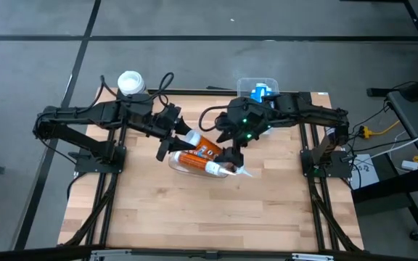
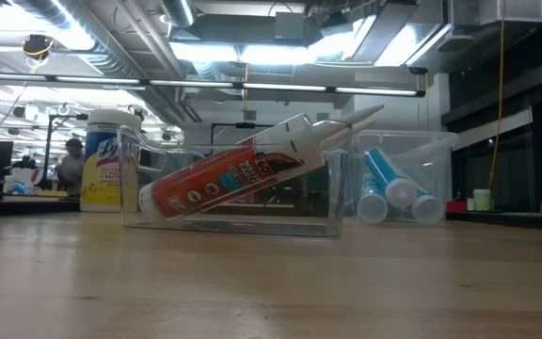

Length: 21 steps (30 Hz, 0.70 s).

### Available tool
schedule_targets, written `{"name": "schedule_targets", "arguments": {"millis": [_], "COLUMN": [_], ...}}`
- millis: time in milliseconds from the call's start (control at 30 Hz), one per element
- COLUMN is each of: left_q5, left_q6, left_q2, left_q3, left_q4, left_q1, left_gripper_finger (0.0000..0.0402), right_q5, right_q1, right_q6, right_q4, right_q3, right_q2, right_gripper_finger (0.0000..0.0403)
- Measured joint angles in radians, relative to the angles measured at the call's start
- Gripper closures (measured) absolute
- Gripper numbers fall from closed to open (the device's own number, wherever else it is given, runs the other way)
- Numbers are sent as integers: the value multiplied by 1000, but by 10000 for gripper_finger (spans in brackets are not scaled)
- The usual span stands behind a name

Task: Pick & place silicon tubes, Sealant and Lysol wipes
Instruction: Put the orange sealant into the left transparent bin

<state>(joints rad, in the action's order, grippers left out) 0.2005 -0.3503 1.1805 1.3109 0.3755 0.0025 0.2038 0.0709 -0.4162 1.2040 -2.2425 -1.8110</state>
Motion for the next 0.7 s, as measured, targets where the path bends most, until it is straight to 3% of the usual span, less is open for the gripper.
{"name": "schedule_targets", "arguments": {"millis": [267, 567, 700], "left_q5": [-20, -92, -96], "left_q6": [-6, 21, 29], "left_q2": [-1, -1, -1], "left_q3": [0, 0, 0], "left_q4": [40, 138, 129], "left_q1": [1, 7, 18], "left_gripper_finger": [187, 187, 187], "right_q5": [-69, -254, -264], "right_q1": [-37, -19, 1], "right_q6": [7, 82, 134], "right_q4": [147, 181, 181], "right_q3": [-114, -90, -90], "right_q2": [20, 115, 142], "right_gripper_finger": [10, 10, 10]}}
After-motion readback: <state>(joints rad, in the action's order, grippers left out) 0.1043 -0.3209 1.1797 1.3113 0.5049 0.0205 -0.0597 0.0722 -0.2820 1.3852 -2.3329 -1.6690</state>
